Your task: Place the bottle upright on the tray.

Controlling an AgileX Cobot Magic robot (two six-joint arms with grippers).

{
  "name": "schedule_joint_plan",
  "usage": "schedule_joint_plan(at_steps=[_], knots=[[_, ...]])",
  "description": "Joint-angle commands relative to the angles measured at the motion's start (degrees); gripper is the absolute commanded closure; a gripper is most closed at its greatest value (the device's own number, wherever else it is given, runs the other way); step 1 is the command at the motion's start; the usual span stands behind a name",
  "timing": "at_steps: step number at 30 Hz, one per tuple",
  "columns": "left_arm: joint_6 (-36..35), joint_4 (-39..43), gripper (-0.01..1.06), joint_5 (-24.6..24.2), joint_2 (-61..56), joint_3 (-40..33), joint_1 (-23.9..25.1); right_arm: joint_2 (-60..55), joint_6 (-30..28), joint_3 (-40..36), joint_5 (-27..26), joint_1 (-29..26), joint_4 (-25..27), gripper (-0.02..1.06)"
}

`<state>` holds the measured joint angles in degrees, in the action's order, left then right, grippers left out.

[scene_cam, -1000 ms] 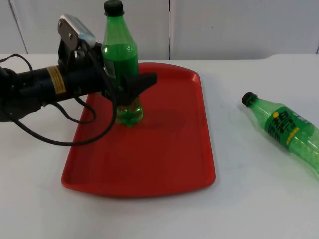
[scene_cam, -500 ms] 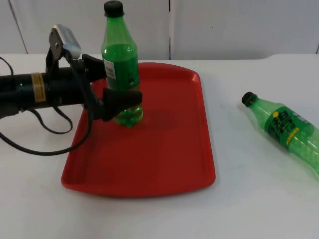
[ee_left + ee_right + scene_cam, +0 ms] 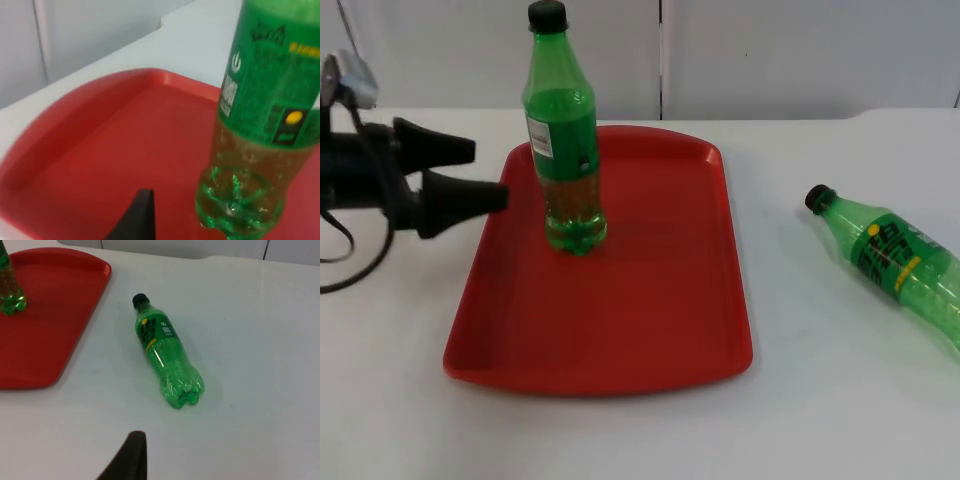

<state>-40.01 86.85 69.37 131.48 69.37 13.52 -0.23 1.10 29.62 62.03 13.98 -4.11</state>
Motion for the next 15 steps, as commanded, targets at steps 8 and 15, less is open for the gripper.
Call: schedule_joint_plan(at_steps=[8, 15], knots=[[-12.3, 2.3, 0.0, 0.6, -10.4, -0.1, 3.7, 0.2, -0.5, 0.0, -0.3, 0.0, 0.0, -0.01], [-25.9, 3.9, 0.0, -2.0, -21.8, -0.1, 3.8, 0.2, -0.5, 0.0, -0.3, 0.0, 0.0, -0.01]])
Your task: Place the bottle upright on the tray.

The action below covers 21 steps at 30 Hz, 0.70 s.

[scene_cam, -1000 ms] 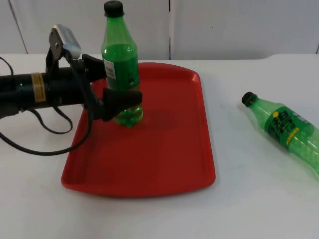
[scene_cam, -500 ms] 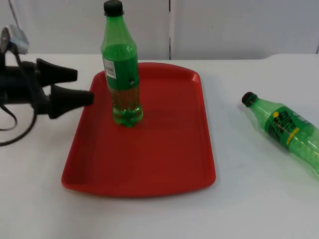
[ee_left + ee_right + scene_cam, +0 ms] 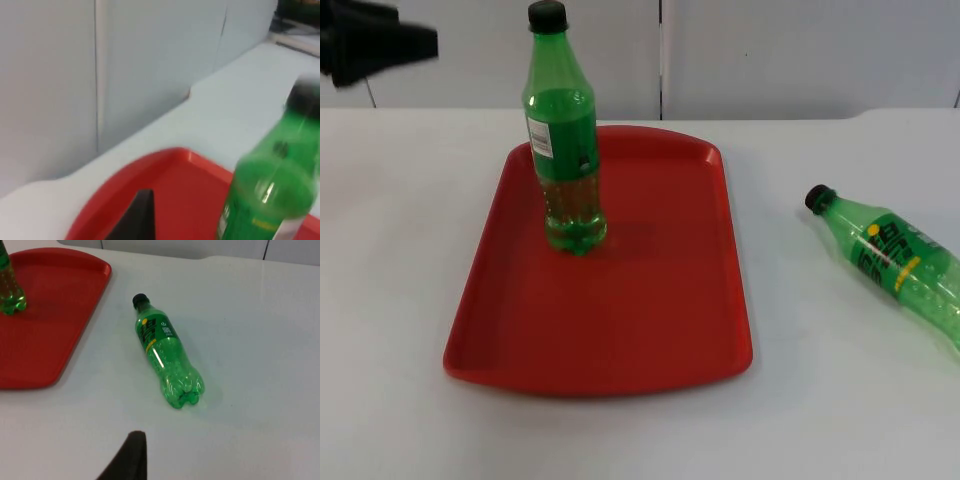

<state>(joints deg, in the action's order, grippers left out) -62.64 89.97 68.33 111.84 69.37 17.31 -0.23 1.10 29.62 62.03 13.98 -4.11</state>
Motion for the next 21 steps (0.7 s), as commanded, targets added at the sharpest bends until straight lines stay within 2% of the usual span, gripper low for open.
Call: schedule_joint_plan(at_steps=[1, 7, 8, 11, 12, 13, 16, 21], knots=[[-5.8, 1.5, 0.0, -2.6, -4.1, -0.1, 0.0, 0.2, -0.5, 0.0, -0.3, 0.0, 0.0, -0.01], [-19.0, 5.7, 0.0, -12.1, -13.2, -0.1, 0.0, 0.2, -0.5, 0.0, -0.3, 0.0, 0.0, -0.01], [-19.0, 5.7, 0.0, -12.1, -13.2, -0.1, 0.0, 0.2, -0.5, 0.0, -0.3, 0.0, 0.0, -0.01], [-31.7, 10.0, 0.0, -18.6, -18.8, -0.1, 0.0, 0.2, -0.5, 0.0, -0.3, 0.0, 0.0, -0.01], [-31.7, 10.0, 0.0, -18.6, -18.8, -0.1, 0.0, 0.2, -0.5, 0.0, -0.3, 0.0, 0.0, -0.01], [-35.1, 10.0, 0.0, -20.4, -20.3, -0.1, 0.0, 0.2, -0.5, 0.0, -0.3, 0.0, 0.0, -0.01], [-39.9, 10.0, 0.0, -21.4, -24.0, -1.2, 0.1, 0.2, -0.5, 0.0, -0.3, 0.0, 0.0, -0.01], [-39.9, 10.0, 0.0, -19.4, -29.2, -4.4, 0.1, 0.2, -0.5, 0.0, -0.3, 0.0, 0.0, -0.01]])
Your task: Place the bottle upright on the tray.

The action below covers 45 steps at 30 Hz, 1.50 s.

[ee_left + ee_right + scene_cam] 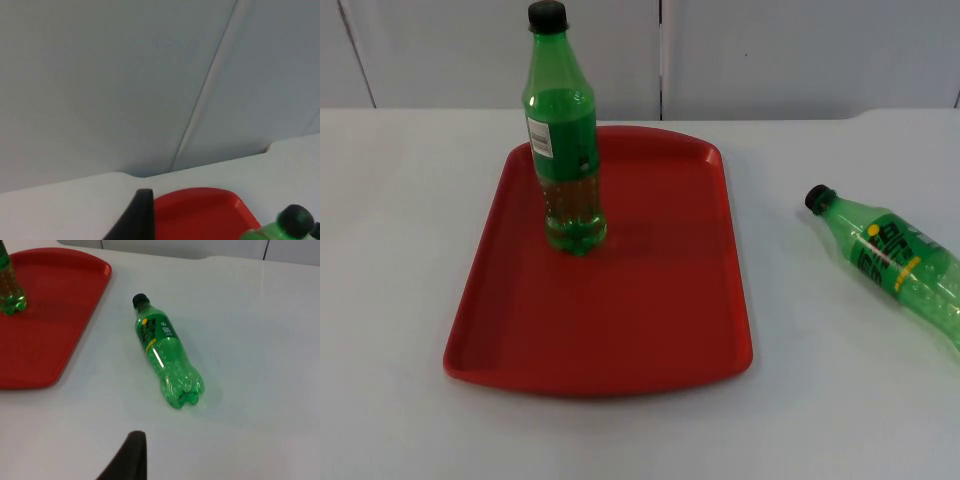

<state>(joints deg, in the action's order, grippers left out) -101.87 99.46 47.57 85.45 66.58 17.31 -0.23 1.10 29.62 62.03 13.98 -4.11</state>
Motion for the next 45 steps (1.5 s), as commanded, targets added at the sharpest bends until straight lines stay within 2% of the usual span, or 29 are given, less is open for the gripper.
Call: schedule_joint_plan(at_steps=[1, 3, 5, 6, 8, 9, 16, 17, 20, 21, 24, 25, 29, 30, 34, 35, 39, 40, 45], knots=[[-0.7, 0.5, 0.0, 1.4, -2.8, -1.6, 0.1, 0.2, -0.5, 0.0, -0.3, 0.0, 0.0, -0.01], [-0.4, 0.5, 0.0, 4.3, -4.8, -2.1, 0.1, 0.2, -0.5, 0.0, -0.3, 0.0, 0.0, -0.01], [-0.4, 0.5, 0.0, 10.8, -6.0, -2.1, 0.1, 0.2, -0.5, 0.0, -0.3, 0.0, 0.0, -0.01], [-0.4, 0.5, 0.0, 10.8, -6.0, -2.1, 0.1, 0.2, -0.5, 0.0, -0.3, 0.0, 0.0, -0.01], [-0.4, 0.5, 0.0, 17.3, -6.7, -2.1, 0.1, 0.2, -0.5, 0.0, -0.3, 0.0, 0.0, -0.01], [-0.4, 0.5, 0.0, 22.4, -7.1, -2.1, 0.1, 0.2, -0.5, 0.0, -0.3, 0.0, 0.0, -0.01], [-2.0, 0.5, 0.0, 22.4, -7.1, -2.1, 0.6, 0.2, -0.5, 0.0, -0.3, 0.0, 0.0, -0.01], [-4.2, 0.5, 0.0, 22.4, -7.4, -2.1, 0.8, 0.2, -0.5, 0.0, -0.3, 0.0, 0.0, -0.01], [-9.0, 0.5, 0.0, 15.8, -9.0, -2.3, 2.0, 0.2, -0.5, 0.0, -0.3, 0.0, 0.0, -0.01], [-9.0, 0.5, 0.0, 15.8, -9.0, -2.3, 2.0, 0.2, -0.5, 0.0, -0.3, 0.0, 0.0, -0.01], [-11.9, 0.5, 0.0, 7.7, -14.2, -3.1, 2.2, 0.2, -0.5, 0.0, -0.3, 0.0, 0.0, -0.01], [-11.9, 0.5, 0.0, 7.7, -14.2, -3.1, 2.2, 0.2, -0.5, 0.0, -0.3, 0.0, 0.0, -0.01], [-16.3, 0.5, 0.0, -6.5, -23.5, -9.1, 2.2, 0.2, -0.5, 0.0, -0.3, 0.0, 0.0, -0.01], [-16.3, 0.5, 0.0, -6.5, -23.5, -9.1, 2.2, 0.2, -0.5, 0.0, -0.3, 0.0, 0.0, -0.01], [-16.5, 0.5, 0.0, -17.9, -32.6, -17.8, 2.2, 0.2, -0.5, 0.0, -0.3, 0.0, 0.0, -0.01], [-16.5, 0.5, 0.0, -17.9, -32.6, -17.8, 2.2, 0.2, -0.5, 0.0, -0.3, 0.0, 0.0, -0.01], [-16.5, 0.5, 0.0, -25.8, -41.0, -26.3, 2.2, 0.2, -0.5, 0.0, -0.3, 0.0, 0.0, -0.01], [-16.5, 0.5, 0.0, -25.8, -41.0, -26.3, 2.2, 0.2, -0.5, 0.0, -0.3, 0.0, 0.0, -0.01], [-16.5, 0.5, 0.0, -34.1, -48.2, -33.2, 2.2, 0.2, -0.5, 0.0, -0.3, 0.0, 0.0, -0.01]])
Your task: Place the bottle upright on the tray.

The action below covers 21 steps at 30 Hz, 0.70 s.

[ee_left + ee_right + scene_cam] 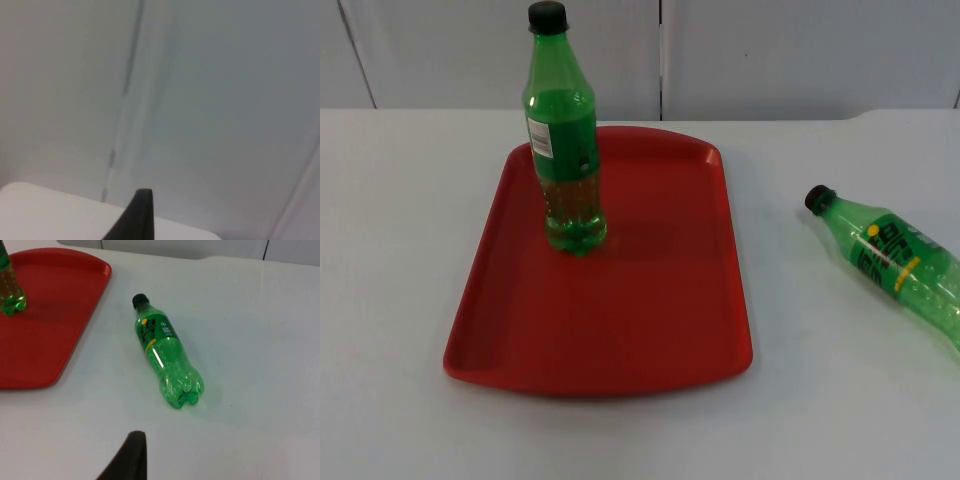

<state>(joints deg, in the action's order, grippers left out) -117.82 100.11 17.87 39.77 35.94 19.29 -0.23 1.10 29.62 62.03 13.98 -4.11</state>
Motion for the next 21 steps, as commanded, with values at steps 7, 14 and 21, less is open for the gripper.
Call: schedule_joint_plan(at_steps=[7, 14, 21], knots=[[11.7, -0.2, 0.0, 2.9, -5.2, -5.2, -0.4, 0.2, -0.5, 0.0, -0.3, 0.0, 0.0, -0.01], [-8.8, -0.2, 0.0, 17.5, -6.6, -4.3, -1.0, 0.2, -0.5, 0.0, -0.3, 0.0, 0.0, -0.01], [4.8, -0.2, 0.0, 29.9, -9.5, -4.2, -1.0, 0.2, -0.5, 0.0, -0.3, 0.0, 0.0, -0.01]])
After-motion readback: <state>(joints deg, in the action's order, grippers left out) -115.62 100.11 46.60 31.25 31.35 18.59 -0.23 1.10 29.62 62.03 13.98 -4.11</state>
